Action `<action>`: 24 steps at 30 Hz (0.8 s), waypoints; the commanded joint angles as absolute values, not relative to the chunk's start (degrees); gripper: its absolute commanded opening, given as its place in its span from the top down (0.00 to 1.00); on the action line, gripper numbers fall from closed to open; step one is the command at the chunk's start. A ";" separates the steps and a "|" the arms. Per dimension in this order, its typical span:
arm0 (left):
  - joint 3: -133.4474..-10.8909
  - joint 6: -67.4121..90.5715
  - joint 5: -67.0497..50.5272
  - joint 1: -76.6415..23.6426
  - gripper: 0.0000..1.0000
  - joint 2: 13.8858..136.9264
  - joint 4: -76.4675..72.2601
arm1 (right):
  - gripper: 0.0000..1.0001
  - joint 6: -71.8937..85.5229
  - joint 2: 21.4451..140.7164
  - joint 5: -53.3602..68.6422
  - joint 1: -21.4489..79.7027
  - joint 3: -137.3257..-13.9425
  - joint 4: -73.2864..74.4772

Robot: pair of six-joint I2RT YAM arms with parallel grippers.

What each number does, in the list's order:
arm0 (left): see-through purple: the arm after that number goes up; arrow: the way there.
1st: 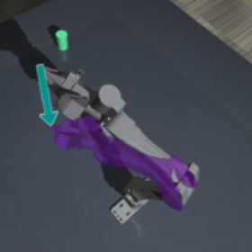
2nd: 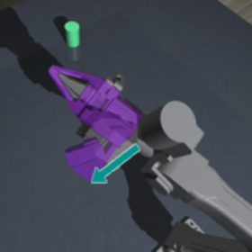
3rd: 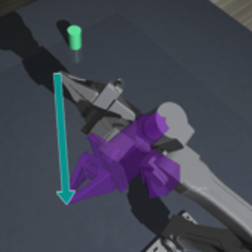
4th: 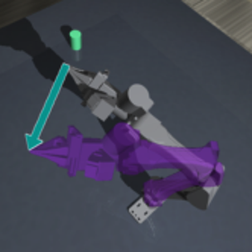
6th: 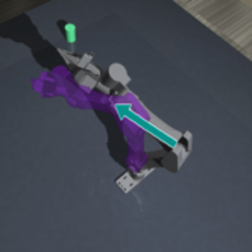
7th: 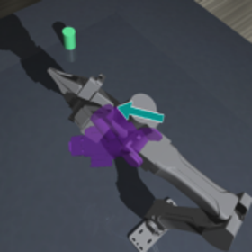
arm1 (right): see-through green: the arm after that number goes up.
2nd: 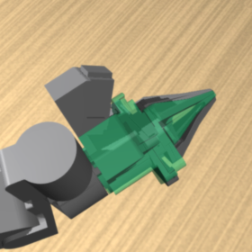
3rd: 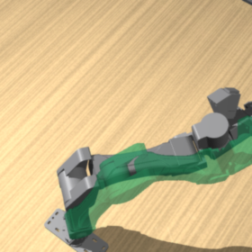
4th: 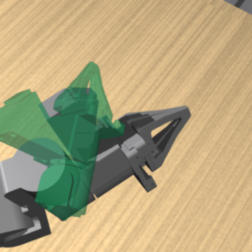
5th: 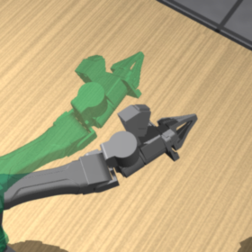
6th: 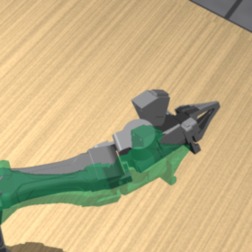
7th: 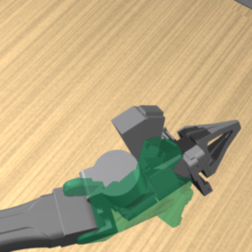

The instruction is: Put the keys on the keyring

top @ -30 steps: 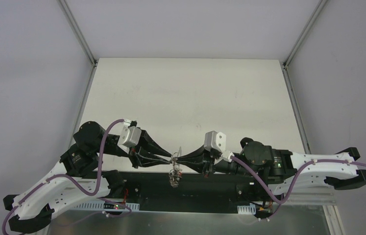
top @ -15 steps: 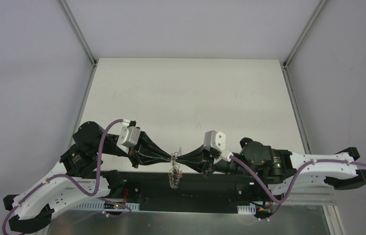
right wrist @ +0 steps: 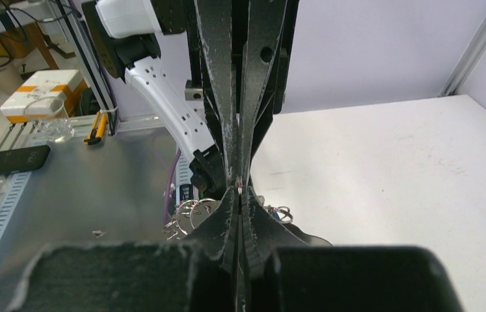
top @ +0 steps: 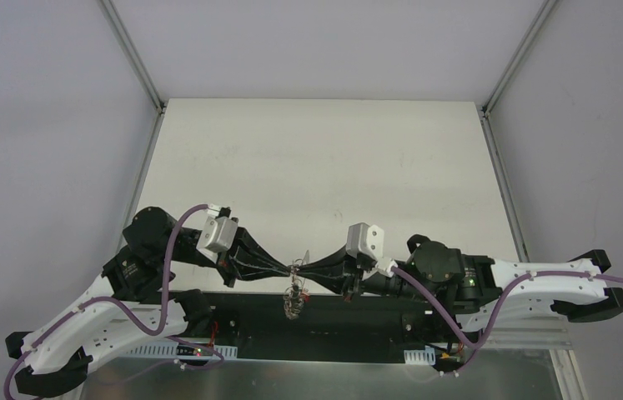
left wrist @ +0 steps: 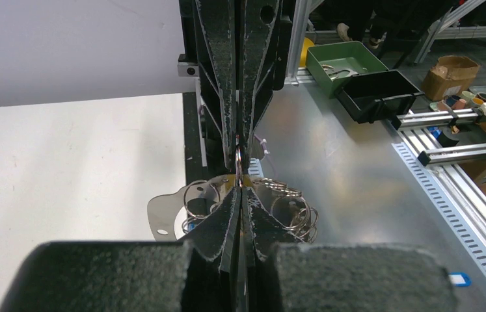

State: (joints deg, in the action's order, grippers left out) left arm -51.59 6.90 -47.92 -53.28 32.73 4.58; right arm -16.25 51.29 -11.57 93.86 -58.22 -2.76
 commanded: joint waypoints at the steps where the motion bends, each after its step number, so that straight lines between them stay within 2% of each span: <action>1: -50.50 7.44 -49.27 -53.44 1.00 32.15 2.41 | 1.00 -18.11 49.18 -11.78 94.21 -58.37 -14.54; 20: -51.66 8.59 -48.76 -53.45 1.00 33.25 0.70 | 1.00 -20.37 50.26 -10.39 94.48 -54.42 -23.69; 24: -52.01 8.69 -48.12 -53.46 0.88 32.83 0.68 | 1.00 -20.37 49.78 -10.39 94.48 -54.19 -23.16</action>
